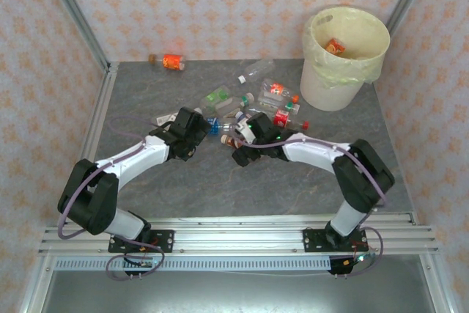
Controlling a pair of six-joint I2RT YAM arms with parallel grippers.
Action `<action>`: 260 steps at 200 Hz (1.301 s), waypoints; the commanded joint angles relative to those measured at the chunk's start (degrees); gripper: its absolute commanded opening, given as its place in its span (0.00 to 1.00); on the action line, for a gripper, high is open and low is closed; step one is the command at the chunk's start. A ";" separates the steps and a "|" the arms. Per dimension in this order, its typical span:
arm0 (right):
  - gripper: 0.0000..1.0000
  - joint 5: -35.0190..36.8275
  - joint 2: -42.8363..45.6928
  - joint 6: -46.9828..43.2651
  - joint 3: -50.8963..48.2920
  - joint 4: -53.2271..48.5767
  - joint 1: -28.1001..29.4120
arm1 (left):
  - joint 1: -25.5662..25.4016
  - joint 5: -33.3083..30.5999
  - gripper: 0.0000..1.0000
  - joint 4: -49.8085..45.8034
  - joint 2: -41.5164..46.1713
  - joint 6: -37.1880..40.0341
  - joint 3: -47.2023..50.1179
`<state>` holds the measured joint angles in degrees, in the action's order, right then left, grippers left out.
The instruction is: Put the plastic bottles in the bin
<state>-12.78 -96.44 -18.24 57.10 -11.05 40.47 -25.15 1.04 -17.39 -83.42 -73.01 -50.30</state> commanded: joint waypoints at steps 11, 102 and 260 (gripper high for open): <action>0.99 5.24 -4.26 -5.97 4.88 -6.71 0.58 | -0.43 -1.90 1.00 -1.88 -0.13 1.29 -0.89; 0.82 2.82 -6.60 -6.51 6.31 -9.67 1.11 | -0.41 -1.30 1.00 2.10 1.23 3.58 -0.15; 0.52 2.72 3.58 -3.43 3.48 -5.50 1.19 | -0.36 -0.49 1.00 6.14 10.58 30.35 -3.05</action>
<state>-10.70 -96.86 -23.38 61.80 -19.33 41.21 -25.15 2.42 -10.66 -75.37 -50.19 -51.72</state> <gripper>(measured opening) 0.557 0.999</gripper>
